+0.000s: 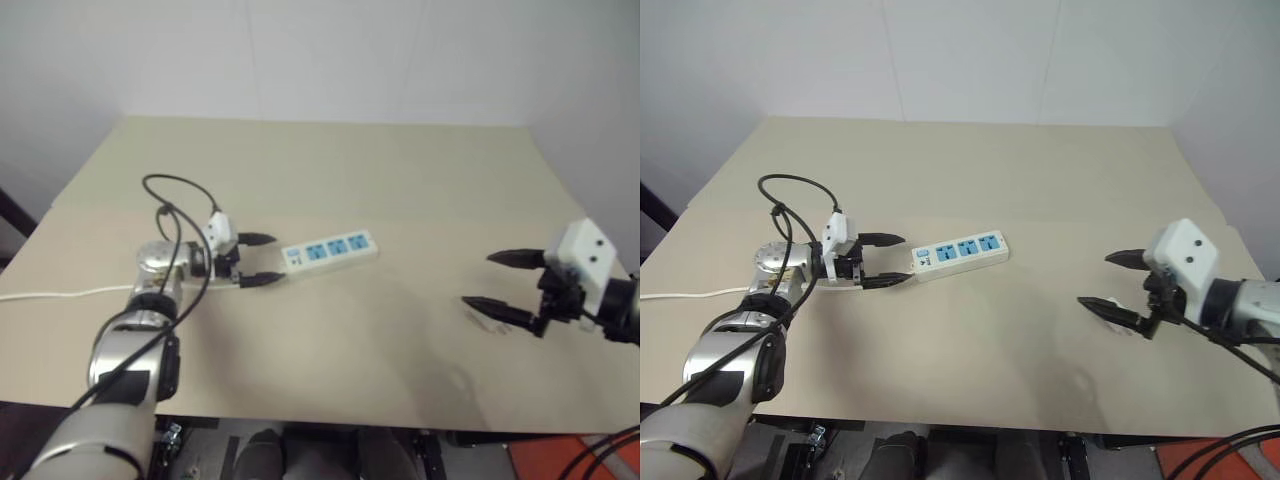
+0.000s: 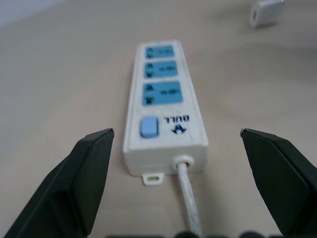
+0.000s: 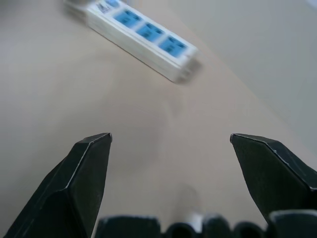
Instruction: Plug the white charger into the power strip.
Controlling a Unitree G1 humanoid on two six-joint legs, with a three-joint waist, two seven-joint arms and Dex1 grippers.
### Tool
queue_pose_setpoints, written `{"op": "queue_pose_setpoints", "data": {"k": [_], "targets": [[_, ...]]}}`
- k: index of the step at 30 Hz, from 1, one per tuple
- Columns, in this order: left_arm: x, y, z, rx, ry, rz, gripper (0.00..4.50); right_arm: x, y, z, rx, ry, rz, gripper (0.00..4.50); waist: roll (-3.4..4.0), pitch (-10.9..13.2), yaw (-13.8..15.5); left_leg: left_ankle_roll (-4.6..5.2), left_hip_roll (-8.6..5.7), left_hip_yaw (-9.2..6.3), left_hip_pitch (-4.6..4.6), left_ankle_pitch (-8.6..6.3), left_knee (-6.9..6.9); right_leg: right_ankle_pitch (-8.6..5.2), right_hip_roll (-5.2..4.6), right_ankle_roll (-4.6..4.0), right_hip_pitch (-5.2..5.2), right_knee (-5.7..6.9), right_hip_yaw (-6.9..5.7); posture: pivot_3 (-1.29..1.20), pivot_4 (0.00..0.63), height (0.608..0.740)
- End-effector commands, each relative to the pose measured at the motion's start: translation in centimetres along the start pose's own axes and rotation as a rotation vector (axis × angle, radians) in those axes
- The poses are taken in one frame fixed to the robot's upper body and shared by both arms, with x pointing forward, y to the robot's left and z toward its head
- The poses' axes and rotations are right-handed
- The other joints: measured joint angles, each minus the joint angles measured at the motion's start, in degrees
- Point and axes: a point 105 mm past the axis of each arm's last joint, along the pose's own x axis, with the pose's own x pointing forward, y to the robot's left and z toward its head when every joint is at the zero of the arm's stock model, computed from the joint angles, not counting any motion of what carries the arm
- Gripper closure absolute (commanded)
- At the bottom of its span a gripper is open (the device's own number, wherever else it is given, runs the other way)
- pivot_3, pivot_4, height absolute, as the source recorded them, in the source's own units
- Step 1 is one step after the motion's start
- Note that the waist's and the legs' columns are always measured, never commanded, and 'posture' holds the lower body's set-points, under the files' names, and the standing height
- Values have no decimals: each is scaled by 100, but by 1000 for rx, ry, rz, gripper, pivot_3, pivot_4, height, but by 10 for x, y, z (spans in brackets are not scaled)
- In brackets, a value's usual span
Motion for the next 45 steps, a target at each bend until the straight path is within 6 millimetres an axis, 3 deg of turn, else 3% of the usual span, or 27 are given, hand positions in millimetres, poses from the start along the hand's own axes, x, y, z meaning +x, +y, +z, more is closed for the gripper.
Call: {"op": "queue_pose_setpoints", "data": {"k": [1, 9, 23, 28, 35, 41, 45], "targets": [[8, 6, 10, 32, 12, 2, 23, 12, 6, 18, -29, -66, -9, 0, 0, 0, 12, 0, -1, 0, 0, 0, 1, 1, 0, 1, 0, 0, 0, 0, 150, 740], [25, 13, -1, 66, 119, 79, 23, 40, 36, 26, -31, -81, 78, 0, 0, 0, 29, 0, -1, -4, -4, 0, 2, 2, -1, 1, -1, 0, -2, 0, 150, 740], [56, 2, -10, 7, 109, 89, 23, 50, 42, 24, -23, -55, 88, 0, 0, 0, 26, 1, -2, -6, -2, 0, 4, 2, -1, 0, -1, 3, -4, 0, 150, 740], [51, -3, -15, -3, 138, 39, 1180, 52, 43, 20, -18, -41, 89, 0, 0, -1, 27, 1, -2, -5, -1, 0, 4, 2, -1, 0, 0, 4, -4, 0, 150, 740], [51, -7, -12, 11, 104, 16, 1178, 56, 45, 17, -12, -38, 88, 0, 0, -1, 25, 1, -2, -6, -1, 0, 4, 2, 0, 0, 0, 4, -4, 0, 150, 740], [67, -28, 1, -14, -36, -120, 1178, 58, 44, 13, 8, -35, 65, 0, 0, -1, 56, 1, -3, -6, -4, 0, 4, 2, -2, 0, 0, 3, -6, 0, 150, 740], [72, -38, -1, -12, -59, -158, 1178, 58, 46, 12, 11, -37, 64, 0, 0, -1, 65, 1, -4, -6, -5, 0, 8, 3, -2, 0, 0, 4, -6, 0, 150, 740]]}}
